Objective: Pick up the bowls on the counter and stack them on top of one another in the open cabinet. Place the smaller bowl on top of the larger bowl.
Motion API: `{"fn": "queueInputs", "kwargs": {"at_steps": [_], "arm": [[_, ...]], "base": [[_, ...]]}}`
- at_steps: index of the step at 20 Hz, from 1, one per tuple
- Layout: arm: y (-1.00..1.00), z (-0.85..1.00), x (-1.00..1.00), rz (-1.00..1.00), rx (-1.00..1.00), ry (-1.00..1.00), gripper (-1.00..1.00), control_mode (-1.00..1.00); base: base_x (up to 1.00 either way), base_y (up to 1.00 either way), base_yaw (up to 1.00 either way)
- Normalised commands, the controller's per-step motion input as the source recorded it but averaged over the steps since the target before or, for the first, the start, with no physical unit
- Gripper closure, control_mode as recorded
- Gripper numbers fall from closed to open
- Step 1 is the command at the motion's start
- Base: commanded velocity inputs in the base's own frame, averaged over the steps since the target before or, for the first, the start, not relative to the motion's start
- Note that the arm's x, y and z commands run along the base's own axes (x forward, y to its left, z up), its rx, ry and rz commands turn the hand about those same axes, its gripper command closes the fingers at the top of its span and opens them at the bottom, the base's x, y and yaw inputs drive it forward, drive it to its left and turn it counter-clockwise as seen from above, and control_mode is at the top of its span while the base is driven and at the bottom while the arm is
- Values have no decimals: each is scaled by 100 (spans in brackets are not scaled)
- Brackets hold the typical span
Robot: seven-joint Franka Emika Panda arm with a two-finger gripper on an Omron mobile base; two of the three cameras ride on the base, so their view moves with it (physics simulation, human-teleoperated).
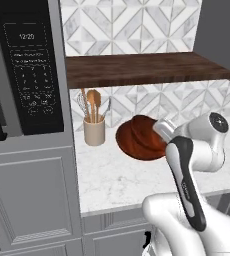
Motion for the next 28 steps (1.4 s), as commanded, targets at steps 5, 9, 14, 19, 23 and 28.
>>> {"fn": "queueInputs", "kwargs": {"at_steps": [5, 9, 14, 19, 23, 28], "arm": [[-36, 100, -59, -26, 13, -33, 100, -100], [-21, 100, -37, -16, 12, -22, 100, -100], [-1, 100, 5, -16, 7, -14, 100, -100], [0, 81, 85, -19, 2, 0, 100, -100], [0, 43, 100, -15, 2, 8, 100, -100], [0, 29, 100, -10, 2, 17, 100, -100]], "base": [[0, 0, 0], [0, 0, 0], [0, 0, 0], [0, 0, 0], [0, 0, 0], [0, 0, 0]]}}
